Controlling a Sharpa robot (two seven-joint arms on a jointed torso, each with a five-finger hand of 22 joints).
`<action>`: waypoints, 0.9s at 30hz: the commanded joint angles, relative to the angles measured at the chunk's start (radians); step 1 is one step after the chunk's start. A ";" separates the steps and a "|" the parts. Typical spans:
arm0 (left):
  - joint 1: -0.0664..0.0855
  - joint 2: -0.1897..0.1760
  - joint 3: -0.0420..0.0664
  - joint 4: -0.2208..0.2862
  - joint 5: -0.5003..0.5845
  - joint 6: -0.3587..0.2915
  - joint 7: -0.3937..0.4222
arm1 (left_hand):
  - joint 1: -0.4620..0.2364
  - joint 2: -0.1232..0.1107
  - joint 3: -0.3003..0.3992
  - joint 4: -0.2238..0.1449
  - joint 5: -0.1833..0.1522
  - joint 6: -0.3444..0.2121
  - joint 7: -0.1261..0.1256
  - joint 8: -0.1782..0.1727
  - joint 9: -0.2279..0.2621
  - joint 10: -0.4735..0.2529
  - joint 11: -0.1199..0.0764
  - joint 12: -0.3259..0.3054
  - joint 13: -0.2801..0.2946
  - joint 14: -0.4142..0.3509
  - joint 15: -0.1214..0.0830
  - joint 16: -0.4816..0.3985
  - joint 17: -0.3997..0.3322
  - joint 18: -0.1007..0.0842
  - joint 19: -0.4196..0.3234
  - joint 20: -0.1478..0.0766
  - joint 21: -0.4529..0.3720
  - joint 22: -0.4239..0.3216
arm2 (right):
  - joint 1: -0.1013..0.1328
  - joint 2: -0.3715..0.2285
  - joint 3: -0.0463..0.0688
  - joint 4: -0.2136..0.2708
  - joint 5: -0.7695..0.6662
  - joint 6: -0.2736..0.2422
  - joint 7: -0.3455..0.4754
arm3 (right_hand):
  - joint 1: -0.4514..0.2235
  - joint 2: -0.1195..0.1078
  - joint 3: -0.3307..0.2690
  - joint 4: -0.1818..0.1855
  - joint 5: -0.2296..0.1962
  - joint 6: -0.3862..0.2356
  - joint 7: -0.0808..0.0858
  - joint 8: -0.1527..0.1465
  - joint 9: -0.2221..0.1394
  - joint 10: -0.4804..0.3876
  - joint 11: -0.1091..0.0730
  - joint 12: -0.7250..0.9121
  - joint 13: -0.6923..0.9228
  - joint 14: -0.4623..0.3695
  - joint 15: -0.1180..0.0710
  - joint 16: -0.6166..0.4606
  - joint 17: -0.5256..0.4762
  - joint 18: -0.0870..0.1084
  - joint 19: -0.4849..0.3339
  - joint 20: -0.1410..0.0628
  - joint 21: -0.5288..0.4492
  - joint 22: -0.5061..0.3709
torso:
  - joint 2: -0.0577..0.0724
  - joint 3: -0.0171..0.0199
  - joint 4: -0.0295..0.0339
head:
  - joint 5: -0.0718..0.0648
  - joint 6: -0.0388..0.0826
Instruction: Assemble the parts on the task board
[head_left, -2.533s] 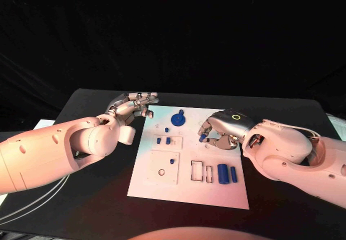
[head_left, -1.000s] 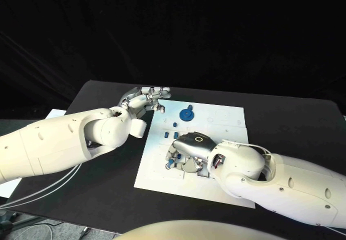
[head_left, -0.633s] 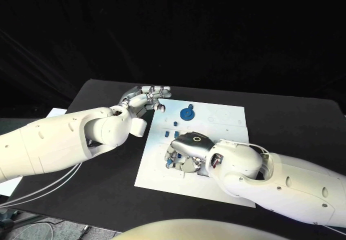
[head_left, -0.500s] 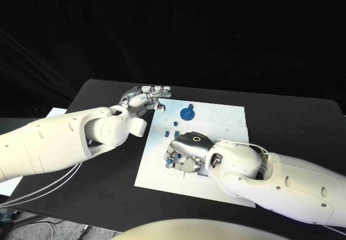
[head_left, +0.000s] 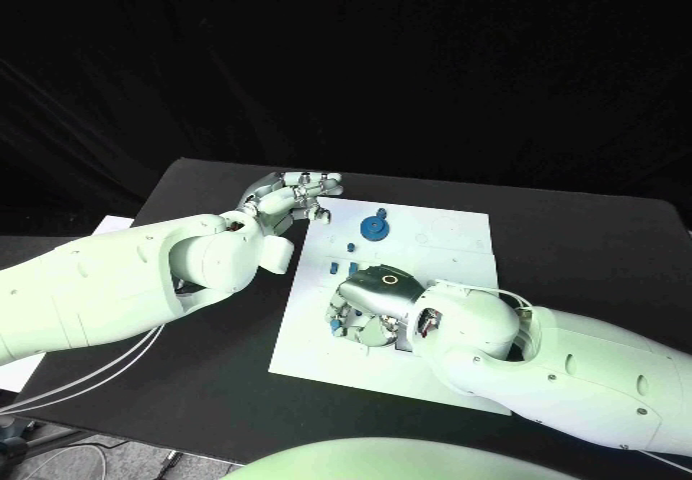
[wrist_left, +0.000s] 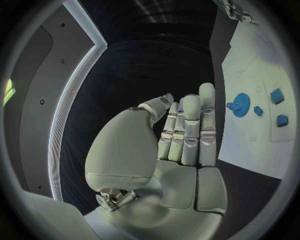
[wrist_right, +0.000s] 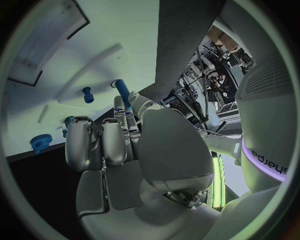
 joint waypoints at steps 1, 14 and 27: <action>0.000 0.001 0.001 0.002 -0.004 0.021 0.002 | -0.002 0.008 -0.007 -0.001 -0.004 -0.005 -0.001 0.003 -0.001 -0.006 -0.002 0.002 0.002 -0.007 -0.002 -0.004 -0.001 0.012 0.002 0.002 -0.004 -0.001 | -0.004 0.002 -0.004 -0.003 -0.023 0.014 -0.012 | -0.003 -0.001 0.006 0.001 0.006 0.006 -0.002 0.002 0.001 0.002 0.004 -0.005 0.001 0.038 0.006 0.002 -0.001 -0.008 0.001 0.007 -0.003 -0.001 | 0.000 -0.0001 -0.0001 | 0.000 0.000; 0.000 0.000 0.001 0.003 -0.004 0.025 -0.001 | -0.002 0.008 -0.007 -0.001 -0.004 -0.005 -0.001 0.003 -0.001 -0.006 -0.002 0.002 0.002 -0.007 -0.002 -0.004 -0.001 0.012 0.002 0.002 -0.004 -0.001 | -0.005 0.005 -0.004 -0.016 -0.034 0.098 -0.048 | -0.004 -0.001 0.005 0.000 0.007 0.006 -0.001 0.002 0.001 0.002 0.004 -0.007 0.001 0.037 0.007 0.000 -0.004 -0.008 0.000 0.008 -0.004 -0.002 | 0.001 0.0003 -0.0003 | 0.001 -0.002; 0.000 0.000 0.000 0.002 -0.004 0.030 -0.006 | -0.002 0.009 -0.009 -0.002 -0.004 -0.006 -0.001 0.004 -0.002 -0.007 -0.002 0.004 0.002 -0.008 -0.003 -0.005 -0.005 0.012 0.002 0.002 -0.005 -0.002 | -0.005 0.007 -0.005 -0.021 -0.065 0.072 -0.069 | -0.007 -0.003 0.005 0.000 0.007 0.004 0.000 0.000 0.001 0.001 0.005 -0.009 0.001 0.036 0.008 -0.003 -0.008 -0.007 -0.002 0.009 -0.006 -0.005 | 0.001 0.0007 0.0006 | 0.002 -0.005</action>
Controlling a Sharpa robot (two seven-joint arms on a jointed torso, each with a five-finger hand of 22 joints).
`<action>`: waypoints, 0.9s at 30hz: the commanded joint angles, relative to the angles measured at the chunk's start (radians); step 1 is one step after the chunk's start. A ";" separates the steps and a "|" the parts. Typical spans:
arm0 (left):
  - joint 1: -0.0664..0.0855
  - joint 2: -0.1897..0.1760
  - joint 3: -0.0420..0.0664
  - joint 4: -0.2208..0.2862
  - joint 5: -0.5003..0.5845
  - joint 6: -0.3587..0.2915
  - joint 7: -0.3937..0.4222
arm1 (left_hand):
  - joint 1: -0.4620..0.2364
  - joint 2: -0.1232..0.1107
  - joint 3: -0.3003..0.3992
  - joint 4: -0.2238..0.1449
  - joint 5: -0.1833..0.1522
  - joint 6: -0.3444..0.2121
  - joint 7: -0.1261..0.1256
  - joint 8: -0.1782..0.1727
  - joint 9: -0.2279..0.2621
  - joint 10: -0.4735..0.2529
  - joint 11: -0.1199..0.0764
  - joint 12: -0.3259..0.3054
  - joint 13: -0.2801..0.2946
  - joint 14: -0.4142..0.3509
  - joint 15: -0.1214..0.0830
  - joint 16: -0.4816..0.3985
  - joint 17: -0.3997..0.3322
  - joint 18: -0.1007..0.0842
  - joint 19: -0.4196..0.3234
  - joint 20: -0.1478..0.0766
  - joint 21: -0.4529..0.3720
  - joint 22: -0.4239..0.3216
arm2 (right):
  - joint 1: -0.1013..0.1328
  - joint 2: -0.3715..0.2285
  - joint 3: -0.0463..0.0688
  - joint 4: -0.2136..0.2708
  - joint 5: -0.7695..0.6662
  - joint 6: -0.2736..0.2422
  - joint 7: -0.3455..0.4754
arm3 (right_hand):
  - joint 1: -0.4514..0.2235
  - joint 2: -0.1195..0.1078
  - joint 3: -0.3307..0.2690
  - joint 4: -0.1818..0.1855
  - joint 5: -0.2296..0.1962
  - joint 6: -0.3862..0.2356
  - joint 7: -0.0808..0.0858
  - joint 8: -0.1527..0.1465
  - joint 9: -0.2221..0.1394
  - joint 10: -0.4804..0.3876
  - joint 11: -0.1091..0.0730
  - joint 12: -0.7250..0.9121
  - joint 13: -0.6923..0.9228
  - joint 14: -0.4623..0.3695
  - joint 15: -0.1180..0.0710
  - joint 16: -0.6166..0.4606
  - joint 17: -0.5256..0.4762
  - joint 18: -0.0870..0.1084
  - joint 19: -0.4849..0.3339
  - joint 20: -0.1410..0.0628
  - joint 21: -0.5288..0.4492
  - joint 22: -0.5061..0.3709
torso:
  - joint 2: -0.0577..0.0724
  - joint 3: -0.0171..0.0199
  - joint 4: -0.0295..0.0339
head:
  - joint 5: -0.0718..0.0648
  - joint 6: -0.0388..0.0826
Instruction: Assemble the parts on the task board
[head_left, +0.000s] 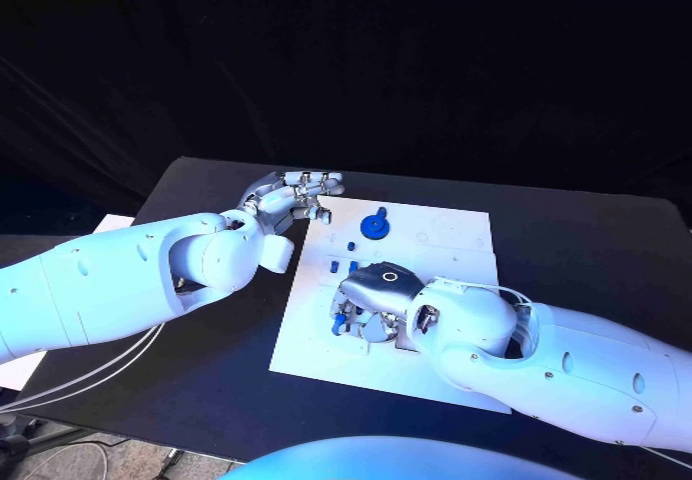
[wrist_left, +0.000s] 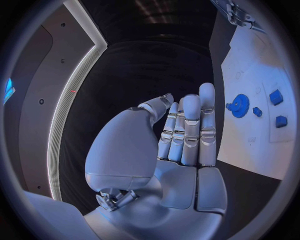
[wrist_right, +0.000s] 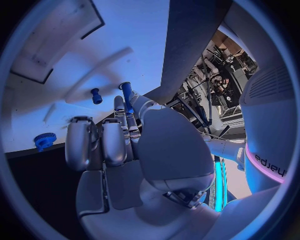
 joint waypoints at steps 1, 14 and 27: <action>0.000 0.001 0.001 0.001 -0.004 0.023 0.001 | -0.002 0.009 -0.005 0.003 -0.004 -0.006 -0.001 0.004 -0.002 -0.007 -0.002 0.004 0.002 -0.004 0.001 -0.005 -0.001 0.012 0.002 0.002 -0.005 -0.001 | -0.007 -0.001 -0.007 -0.008 -0.032 0.037 -0.035 | 0.000 0.004 0.005 0.000 0.007 0.004 0.001 0.005 0.000 0.001 0.005 -0.005 0.001 0.036 0.008 -0.002 -0.001 -0.007 0.001 0.006 -0.006 -0.001 | 0.001 0.0002 0.0001 | 0.001 -0.002; 0.000 0.001 0.000 0.001 -0.005 0.027 -0.003 | -0.002 0.009 -0.007 0.002 -0.004 -0.006 0.000 0.004 -0.002 -0.008 -0.002 0.004 0.001 -0.005 0.001 -0.005 -0.001 0.012 0.003 0.002 -0.006 -0.001 | -0.008 -0.001 -0.007 -0.005 -0.033 0.042 -0.033 | -0.002 0.005 0.005 0.001 0.007 0.004 0.002 0.004 0.000 0.003 0.006 -0.005 0.001 0.036 0.008 -0.002 -0.001 -0.007 0.002 0.006 -0.005 0.000 | 0.000 -0.0007 -0.0001 | 0.001 -0.002; 0.000 0.001 0.000 0.002 -0.007 0.027 -0.005 | -0.003 0.009 -0.008 0.003 -0.004 -0.007 0.000 0.004 -0.002 -0.009 -0.002 0.005 0.001 -0.005 0.001 -0.005 -0.003 0.012 0.003 0.002 -0.006 -0.002 | -0.008 0.004 -0.013 -0.019 -0.006 0.030 -0.040 | -0.076 -0.066 -0.146 0.032 0.007 -0.227 0.031 -0.006 -0.036 -0.235 0.060 -0.012 0.001 0.020 0.055 -0.038 -0.054 0.012 -0.057 0.046 -0.071 -0.077 | -0.001 -0.0005 -0.0005 | 0.000 -0.001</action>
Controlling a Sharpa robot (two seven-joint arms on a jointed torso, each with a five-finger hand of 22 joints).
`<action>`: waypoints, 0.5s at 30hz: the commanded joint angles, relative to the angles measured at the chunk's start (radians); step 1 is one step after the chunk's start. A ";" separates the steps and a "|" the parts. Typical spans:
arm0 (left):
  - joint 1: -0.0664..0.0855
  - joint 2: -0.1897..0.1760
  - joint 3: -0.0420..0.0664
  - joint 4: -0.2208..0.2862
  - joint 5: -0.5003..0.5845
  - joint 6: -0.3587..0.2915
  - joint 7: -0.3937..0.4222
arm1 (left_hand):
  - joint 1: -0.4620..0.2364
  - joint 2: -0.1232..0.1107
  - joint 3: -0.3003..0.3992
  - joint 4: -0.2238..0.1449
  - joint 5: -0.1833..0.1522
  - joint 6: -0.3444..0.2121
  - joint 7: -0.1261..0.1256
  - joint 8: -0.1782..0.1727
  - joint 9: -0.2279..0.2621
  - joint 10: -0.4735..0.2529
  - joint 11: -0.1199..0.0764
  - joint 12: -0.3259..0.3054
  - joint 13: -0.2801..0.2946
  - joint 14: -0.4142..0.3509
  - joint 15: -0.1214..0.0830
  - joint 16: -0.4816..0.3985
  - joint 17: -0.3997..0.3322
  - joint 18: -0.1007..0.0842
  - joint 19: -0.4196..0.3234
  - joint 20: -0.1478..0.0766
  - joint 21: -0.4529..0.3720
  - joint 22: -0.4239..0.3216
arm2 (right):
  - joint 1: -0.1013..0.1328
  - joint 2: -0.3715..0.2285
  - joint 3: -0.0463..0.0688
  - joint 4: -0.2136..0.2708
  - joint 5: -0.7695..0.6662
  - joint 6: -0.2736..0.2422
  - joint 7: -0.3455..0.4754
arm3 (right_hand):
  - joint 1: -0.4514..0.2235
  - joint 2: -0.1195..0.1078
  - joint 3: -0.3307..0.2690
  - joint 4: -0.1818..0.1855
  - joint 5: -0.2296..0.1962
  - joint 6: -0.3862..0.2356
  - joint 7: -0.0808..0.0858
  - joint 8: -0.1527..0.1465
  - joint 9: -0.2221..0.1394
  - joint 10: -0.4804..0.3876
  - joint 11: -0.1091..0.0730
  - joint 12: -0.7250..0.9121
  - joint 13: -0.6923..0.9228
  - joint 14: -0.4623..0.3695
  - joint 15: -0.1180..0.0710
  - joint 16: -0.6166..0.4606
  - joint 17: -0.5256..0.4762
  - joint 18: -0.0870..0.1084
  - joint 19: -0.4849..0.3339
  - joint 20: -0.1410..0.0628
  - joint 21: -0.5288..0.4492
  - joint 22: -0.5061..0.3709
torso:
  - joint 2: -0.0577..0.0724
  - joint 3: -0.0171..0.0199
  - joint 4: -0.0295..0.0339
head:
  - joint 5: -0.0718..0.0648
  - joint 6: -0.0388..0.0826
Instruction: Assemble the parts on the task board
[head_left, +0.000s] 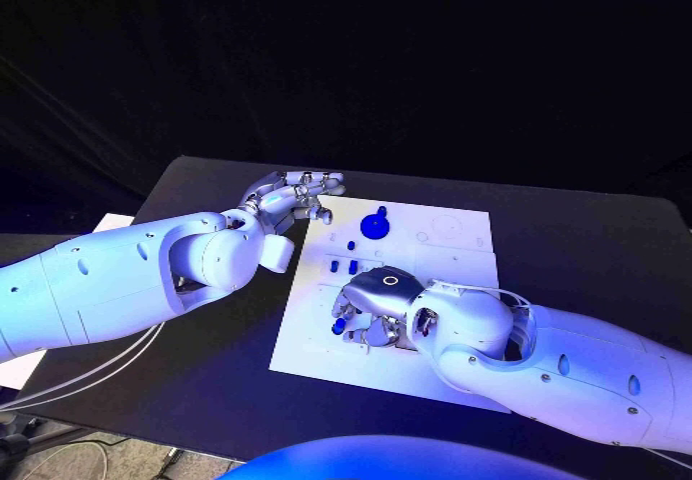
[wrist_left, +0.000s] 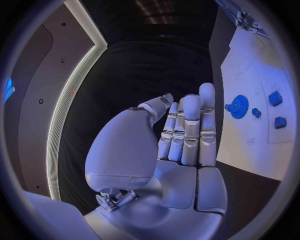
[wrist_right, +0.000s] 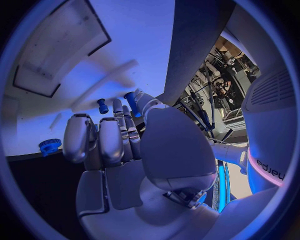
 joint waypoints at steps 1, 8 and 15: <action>0.000 0.001 0.001 0.002 -0.006 0.020 0.003 | -0.003 0.009 -0.005 0.000 -0.004 -0.007 0.000 0.004 -0.001 -0.009 -0.002 0.005 0.001 -0.005 0.001 -0.005 -0.001 0.012 0.003 0.002 -0.006 -0.002 | -0.003 -0.001 -0.003 -0.006 0.007 -0.012 -0.012 | -0.002 0.004 -0.064 0.007 0.002 -0.064 -0.009 -0.004 -0.002 -0.072 0.018 -0.001 0.001 0.019 0.015 -0.004 -0.008 0.014 -0.013 0.012 -0.015 -0.017 | 0.000 0.0004 0.0000 | -0.001 0.001; 0.000 0.001 0.001 0.001 -0.006 0.021 0.001 | -0.003 0.009 -0.006 0.000 -0.004 -0.007 0.000 0.004 -0.001 -0.009 -0.002 0.005 0.001 -0.005 0.001 -0.005 -0.001 0.012 0.003 0.002 -0.007 -0.002 | -0.003 -0.012 -0.004 0.003 0.014 -0.127 0.014 | 0.044 0.031 -0.143 0.025 0.018 -0.088 -0.015 -0.001 0.002 -0.103 0.025 0.019 0.003 0.015 0.021 -0.009 -0.020 0.014 -0.011 0.022 -0.017 -0.019 | 0.000 0.0016 0.0000 | -0.005 0.006; 0.000 0.000 0.000 0.000 -0.006 0.022 0.000 | -0.003 0.009 -0.007 0.000 -0.004 -0.007 0.000 0.004 -0.002 -0.010 -0.001 0.005 0.001 -0.005 0.001 -0.005 -0.001 0.012 0.003 0.002 -0.007 -0.002 | -0.003 -0.062 0.003 0.044 0.034 -0.226 0.039 | 0.080 0.065 -0.148 0.008 0.054 -0.042 -0.008 0.006 0.006 -0.015 0.001 0.072 0.006 0.018 0.003 -0.004 -0.016 0.010 0.006 0.007 -0.002 -0.002 | -0.001 0.0018 -0.0025 | -0.018 0.015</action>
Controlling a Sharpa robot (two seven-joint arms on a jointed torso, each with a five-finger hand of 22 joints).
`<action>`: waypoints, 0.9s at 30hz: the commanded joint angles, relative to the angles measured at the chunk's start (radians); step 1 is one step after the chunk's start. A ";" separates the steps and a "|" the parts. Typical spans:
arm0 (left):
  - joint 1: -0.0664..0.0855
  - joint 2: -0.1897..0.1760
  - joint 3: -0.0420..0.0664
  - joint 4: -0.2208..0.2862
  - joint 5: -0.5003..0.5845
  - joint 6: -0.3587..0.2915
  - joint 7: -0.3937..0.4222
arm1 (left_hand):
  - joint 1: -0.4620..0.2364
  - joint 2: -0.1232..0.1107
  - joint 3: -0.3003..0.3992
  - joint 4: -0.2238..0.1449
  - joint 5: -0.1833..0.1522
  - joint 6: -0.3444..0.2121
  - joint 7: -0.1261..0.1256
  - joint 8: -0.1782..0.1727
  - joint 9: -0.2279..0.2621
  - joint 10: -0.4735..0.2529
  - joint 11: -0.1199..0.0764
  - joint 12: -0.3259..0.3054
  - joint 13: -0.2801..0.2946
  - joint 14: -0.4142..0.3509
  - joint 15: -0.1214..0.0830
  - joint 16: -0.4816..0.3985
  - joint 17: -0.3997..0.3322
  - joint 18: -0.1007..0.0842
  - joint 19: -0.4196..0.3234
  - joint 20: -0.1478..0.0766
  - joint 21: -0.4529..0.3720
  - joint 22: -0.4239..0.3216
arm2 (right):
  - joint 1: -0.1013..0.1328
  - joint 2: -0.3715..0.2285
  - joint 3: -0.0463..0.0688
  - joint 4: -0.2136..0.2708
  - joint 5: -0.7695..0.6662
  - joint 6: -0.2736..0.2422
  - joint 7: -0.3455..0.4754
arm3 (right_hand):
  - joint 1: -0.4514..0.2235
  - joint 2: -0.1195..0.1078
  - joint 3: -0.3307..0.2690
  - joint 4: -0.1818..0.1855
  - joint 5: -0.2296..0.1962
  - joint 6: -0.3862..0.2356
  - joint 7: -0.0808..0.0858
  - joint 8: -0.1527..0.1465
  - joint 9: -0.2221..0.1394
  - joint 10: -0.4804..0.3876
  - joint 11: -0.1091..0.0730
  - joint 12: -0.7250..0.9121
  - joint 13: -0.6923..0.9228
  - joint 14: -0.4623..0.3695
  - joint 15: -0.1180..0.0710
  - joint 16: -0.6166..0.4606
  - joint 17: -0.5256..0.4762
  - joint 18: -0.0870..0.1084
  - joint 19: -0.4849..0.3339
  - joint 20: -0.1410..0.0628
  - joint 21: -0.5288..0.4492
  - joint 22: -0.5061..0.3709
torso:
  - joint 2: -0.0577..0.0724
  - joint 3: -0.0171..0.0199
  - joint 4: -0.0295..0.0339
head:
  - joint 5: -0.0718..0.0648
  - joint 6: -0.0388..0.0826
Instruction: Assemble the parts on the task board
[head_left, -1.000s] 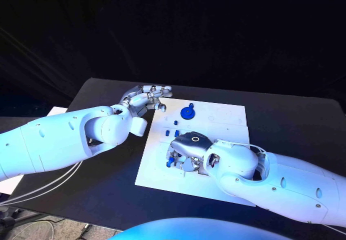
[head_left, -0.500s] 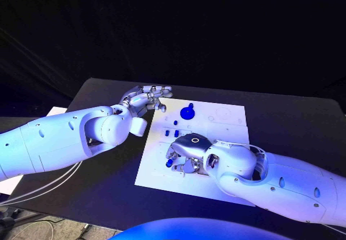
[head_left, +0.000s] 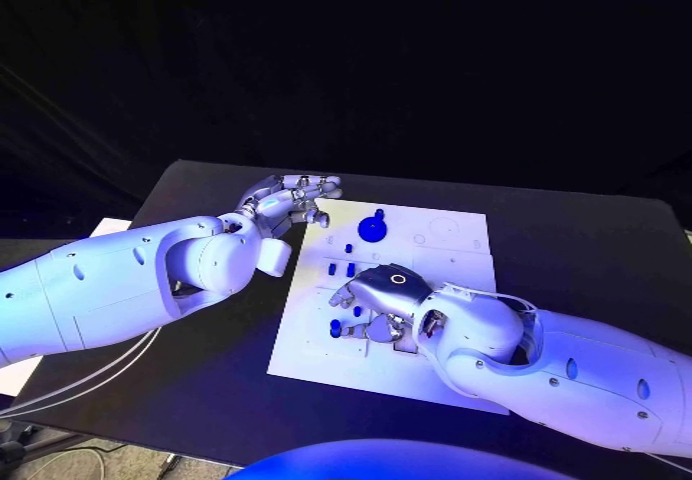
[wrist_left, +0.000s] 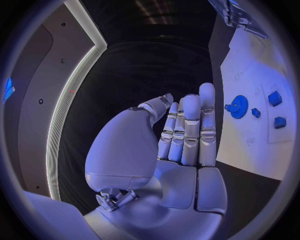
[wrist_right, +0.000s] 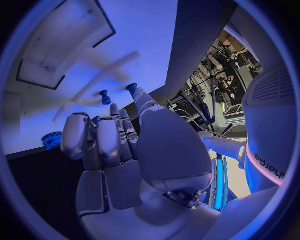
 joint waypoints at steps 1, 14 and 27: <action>0.000 0.001 0.000 0.000 -0.005 0.021 0.002 | -0.003 0.009 -0.007 0.000 -0.004 -0.007 0.000 0.004 -0.002 -0.006 0.002 0.005 0.001 -0.006 0.001 -0.005 -0.002 0.012 0.003 0.002 -0.007 -0.001 | 0.000 -0.032 0.008 0.029 0.027 -0.113 0.030 | 0.014 0.007 0.000 -0.009 0.008 0.020 0.003 0.006 0.002 0.035 -0.010 0.016 0.000 0.019 -0.015 0.003 0.002 0.010 0.008 -0.005 0.006 0.005 | -0.001 0.0003 -0.0020 | -0.010 0.007; 0.000 -0.005 -0.004 0.000 -0.005 0.024 -0.003 | -0.003 0.009 -0.007 0.000 -0.004 -0.007 0.000 0.004 -0.002 -0.006 0.002 0.005 0.001 -0.006 0.001 -0.005 -0.002 0.012 0.003 0.002 -0.007 -0.001 | 0.084 -0.343 0.031 0.172 0.456 -0.126 -0.102 | -0.055 -0.010 -0.045 0.044 0.154 0.147 -0.021 0.053 0.016 0.429 -0.085 0.237 0.135 0.046 -0.077 0.075 0.093 -0.019 0.093 -0.059 0.099 0.120 | -0.009 -0.0020 -0.0211 | -0.086 0.049; -0.002 -0.005 -0.011 -0.003 -0.033 0.031 0.007 | -0.009 0.009 -0.016 0.003 -0.005 -0.009 0.000 0.006 -0.002 -0.009 0.003 0.010 0.001 -0.007 0.002 -0.005 -0.006 0.011 0.003 0.002 -0.010 -0.004 | 0.028 -0.541 0.007 0.266 0.386 -0.136 -0.309 | -0.117 0.024 -0.188 0.113 0.239 0.146 -0.026 0.071 0.029 0.332 -0.087 0.792 0.832 0.054 -0.078 0.139 0.177 -0.033 0.124 -0.065 0.146 0.181 | -0.015 -0.0017 -0.0565 | -0.136 0.059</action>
